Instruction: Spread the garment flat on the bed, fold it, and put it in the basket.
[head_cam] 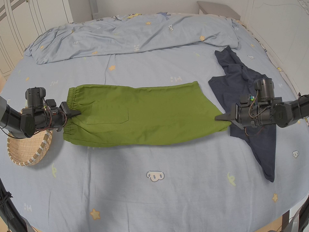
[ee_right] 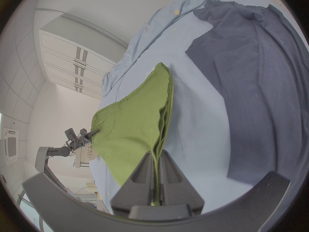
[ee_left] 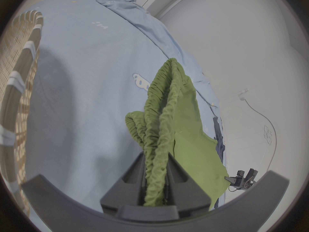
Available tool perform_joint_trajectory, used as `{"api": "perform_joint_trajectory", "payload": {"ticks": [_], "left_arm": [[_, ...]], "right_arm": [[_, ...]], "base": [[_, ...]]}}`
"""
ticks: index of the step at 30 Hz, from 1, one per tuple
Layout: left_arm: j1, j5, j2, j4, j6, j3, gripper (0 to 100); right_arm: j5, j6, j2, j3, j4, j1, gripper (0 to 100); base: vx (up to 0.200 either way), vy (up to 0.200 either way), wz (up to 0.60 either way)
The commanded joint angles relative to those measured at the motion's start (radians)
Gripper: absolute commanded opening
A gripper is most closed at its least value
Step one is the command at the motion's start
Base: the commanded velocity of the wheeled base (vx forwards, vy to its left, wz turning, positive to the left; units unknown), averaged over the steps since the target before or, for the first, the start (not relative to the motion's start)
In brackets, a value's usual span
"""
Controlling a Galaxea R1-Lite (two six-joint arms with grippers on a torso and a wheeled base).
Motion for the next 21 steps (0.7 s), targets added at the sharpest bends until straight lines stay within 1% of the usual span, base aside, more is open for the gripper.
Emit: {"api": "perform_joint_trajectory", "payload": {"ticks": [1,5,6,7,10,11,12,15,17,19,21], "left_arm": [[0.017,-0.013,-0.134,0.095,0.063,0.073,0],[0.052,-0.017,-0.212,0.121,0.145,0.206,0],[0.056,-0.017,-0.223,0.121,0.154,0.225,0],[0.065,-0.017,-0.253,0.117,0.185,0.289,0],[0.08,-0.019,-0.315,0.114,0.238,0.423,0],[0.082,-0.019,-0.318,0.112,0.24,0.429,0],[0.089,-0.02,-0.355,0.112,0.258,0.498,0],[0.094,-0.022,-0.414,0.1,0.264,0.605,0],[0.095,-0.022,-0.43,0.089,0.264,0.636,0],[0.094,-0.022,-0.461,0.052,0.264,0.703,0],[0.091,-0.022,-0.47,0.028,0.264,0.736,0]], "right_arm": [[0.0,-0.005,-0.207,0.214,-0.004,0.004,0],[0.0,-0.009,-0.308,0.39,-0.013,0.02,0],[0.0,-0.008,-0.319,0.409,-0.014,0.024,0],[-0.002,-0.008,-0.349,0.473,-0.022,0.04,0],[0.0,-0.008,-0.4,0.6,-0.06,0.064,0],[0.0,-0.008,-0.403,0.607,-0.063,0.066,0],[0.0,-0.008,-0.423,0.685,-0.102,0.086,0],[0.0,0.0,-0.44,0.809,-0.2,0.115,0],[0.0,0.001,-0.44,0.847,-0.235,0.121,0],[0.0,0.005,-0.435,0.926,-0.318,0.138,0],[0.0,0.006,-0.431,0.953,-0.346,0.139,0]], "base": [[0.0,0.0,0.0],[0.0,0.0,0.0],[0.0,0.0,0.0],[0.0,0.0,0.0],[0.0,0.0,0.0],[0.0,0.0,0.0],[0.0,0.0,0.0],[0.0,0.0,0.0],[0.0,0.0,0.0],[0.0,0.0,0.0],[0.0,0.0,0.0]]}}
